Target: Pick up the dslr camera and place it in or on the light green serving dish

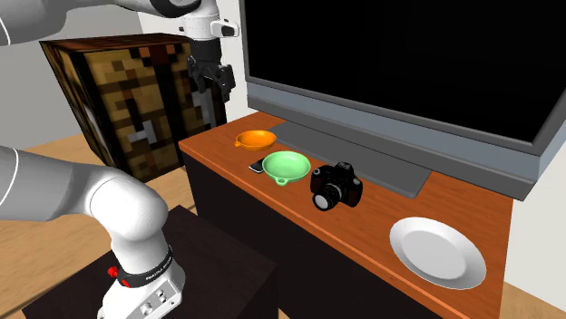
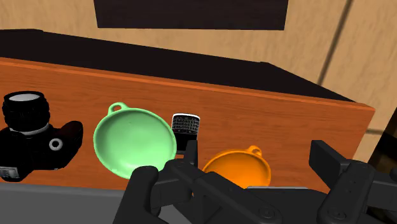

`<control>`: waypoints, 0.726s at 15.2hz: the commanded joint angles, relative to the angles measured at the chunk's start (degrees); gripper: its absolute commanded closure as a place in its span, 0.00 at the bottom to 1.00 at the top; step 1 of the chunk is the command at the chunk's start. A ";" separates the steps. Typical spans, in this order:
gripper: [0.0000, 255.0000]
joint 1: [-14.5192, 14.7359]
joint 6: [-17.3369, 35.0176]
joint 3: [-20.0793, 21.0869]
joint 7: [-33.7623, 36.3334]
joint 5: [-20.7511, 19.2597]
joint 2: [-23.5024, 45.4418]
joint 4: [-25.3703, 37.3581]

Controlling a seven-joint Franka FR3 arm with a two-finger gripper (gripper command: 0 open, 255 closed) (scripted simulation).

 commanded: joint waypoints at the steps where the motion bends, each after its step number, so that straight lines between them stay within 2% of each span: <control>1: 0.00 0.00 0.00 0.00 0.00 0.00 0.00 0.00; 11: 0.00 -3.33 3.68 -10.73 -11.59 -5.70 11.37 1.82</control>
